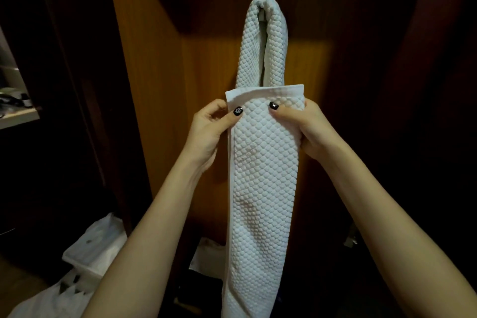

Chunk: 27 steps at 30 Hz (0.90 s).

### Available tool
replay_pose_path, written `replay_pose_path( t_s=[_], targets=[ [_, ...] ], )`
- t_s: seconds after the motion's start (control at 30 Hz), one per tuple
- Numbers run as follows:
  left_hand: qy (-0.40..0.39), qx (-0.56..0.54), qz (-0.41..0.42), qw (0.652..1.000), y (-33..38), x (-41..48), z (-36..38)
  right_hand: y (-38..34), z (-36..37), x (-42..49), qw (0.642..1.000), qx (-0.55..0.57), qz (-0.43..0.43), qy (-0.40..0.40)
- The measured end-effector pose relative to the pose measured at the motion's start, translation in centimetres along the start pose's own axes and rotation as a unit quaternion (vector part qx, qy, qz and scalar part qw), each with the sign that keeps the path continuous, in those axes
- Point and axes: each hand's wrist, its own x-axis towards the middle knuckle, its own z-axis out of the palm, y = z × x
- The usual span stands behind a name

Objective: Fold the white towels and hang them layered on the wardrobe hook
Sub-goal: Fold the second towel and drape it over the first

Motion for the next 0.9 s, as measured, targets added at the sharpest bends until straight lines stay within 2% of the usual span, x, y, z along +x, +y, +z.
replay_pose_path(
  t_s=[0.13, 0.2, 0.3, 0.4, 0.5, 0.67, 0.77, 0.9],
  targets=[
    [-0.02, -0.002, 0.032, 0.999, 0.8, 0.1, 0.9, -1.1, -0.2, -0.2, 1.0, -0.011, -0.002, 0.015],
    [-0.003, 0.009, 0.037, 0.999, 0.9, 0.2, 1.3, -1.6, 0.1, -0.3, 0.999, -0.02, -0.01, 0.042],
    [-0.007, -0.01, -0.001, 1.0, 0.3, 0.0, 1.4, -1.9, 0.7, -0.1, 0.995, -0.042, -0.039, 0.085],
    [-0.054, 0.03, -0.075, 0.995, -1.1, -1.3, 1.0, -2.7, 1.1, 0.0, 0.991, -0.049, -0.059, 0.11],
    [-0.123, 0.036, -0.115, 0.985, -2.8, -2.3, 0.6, -3.5, 1.3, 0.2, 0.991, -0.059, -0.071, 0.1],
    [-0.188, 0.042, -0.133, 0.972, -1.7, -2.3, 1.2, -4.6, 0.8, 1.0, 0.994, -0.046, -0.071, 0.071],
    [-0.177, 0.024, -0.114, 0.977, -1.5, -2.4, 1.6, -4.9, 0.1, 1.5, 0.997, -0.025, -0.038, 0.056],
    [-0.119, -0.038, -0.118, 0.985, -2.0, -3.0, 2.8, -1.0, -1.1, -0.2, 0.996, -0.013, 0.018, 0.088]
  ],
)
